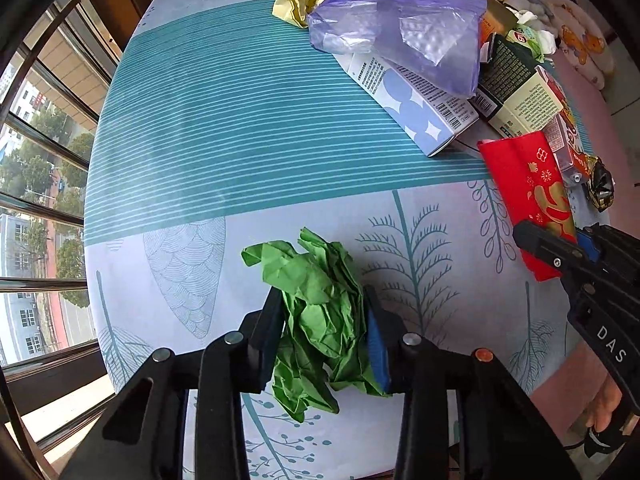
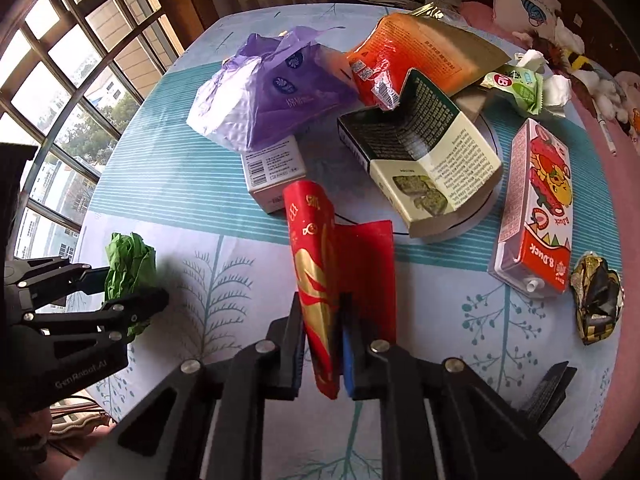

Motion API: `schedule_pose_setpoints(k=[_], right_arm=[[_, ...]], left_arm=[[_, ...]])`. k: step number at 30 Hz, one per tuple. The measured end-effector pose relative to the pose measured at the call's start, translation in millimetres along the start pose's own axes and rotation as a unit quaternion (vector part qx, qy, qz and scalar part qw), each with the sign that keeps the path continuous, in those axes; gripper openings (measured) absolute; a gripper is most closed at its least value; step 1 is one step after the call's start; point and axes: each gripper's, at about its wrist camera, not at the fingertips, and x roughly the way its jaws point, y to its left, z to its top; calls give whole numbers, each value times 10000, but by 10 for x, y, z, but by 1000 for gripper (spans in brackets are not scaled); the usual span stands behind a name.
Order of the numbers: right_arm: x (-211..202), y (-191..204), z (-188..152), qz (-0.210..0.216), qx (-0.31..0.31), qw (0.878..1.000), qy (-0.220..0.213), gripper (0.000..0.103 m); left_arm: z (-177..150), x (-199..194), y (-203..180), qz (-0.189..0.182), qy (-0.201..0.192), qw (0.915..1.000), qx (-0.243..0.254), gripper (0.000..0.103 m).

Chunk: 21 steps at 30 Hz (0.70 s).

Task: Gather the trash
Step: 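Grasp the crumpled green paper with the left tool while the right tool grasps the red packet, then carry green paper and red packet over the bin with both tools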

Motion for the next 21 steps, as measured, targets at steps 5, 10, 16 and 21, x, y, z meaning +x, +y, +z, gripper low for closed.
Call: schedule_pose_setpoints(k=[5,10,16,21], right_arm=[[-406,0,-221,246,46,9995,-217,15],[-823,-110,-539,653,13,9965,-519,15],[-1140,-210,-1009,879,-315,9933,-685,14],[-1350,-388,-1326,995,-446,9901,-887,14]], left_arm=[[-92,-284,-6,-354,-358,9986,-175,36],[-402,-786,-186,-542,-1057,9917,-497,36],[-904,-1204,-532,-430,-1637,9822,-814,36],[-1498,-1402,-793,-404,-1957,9741,-1061,37]])
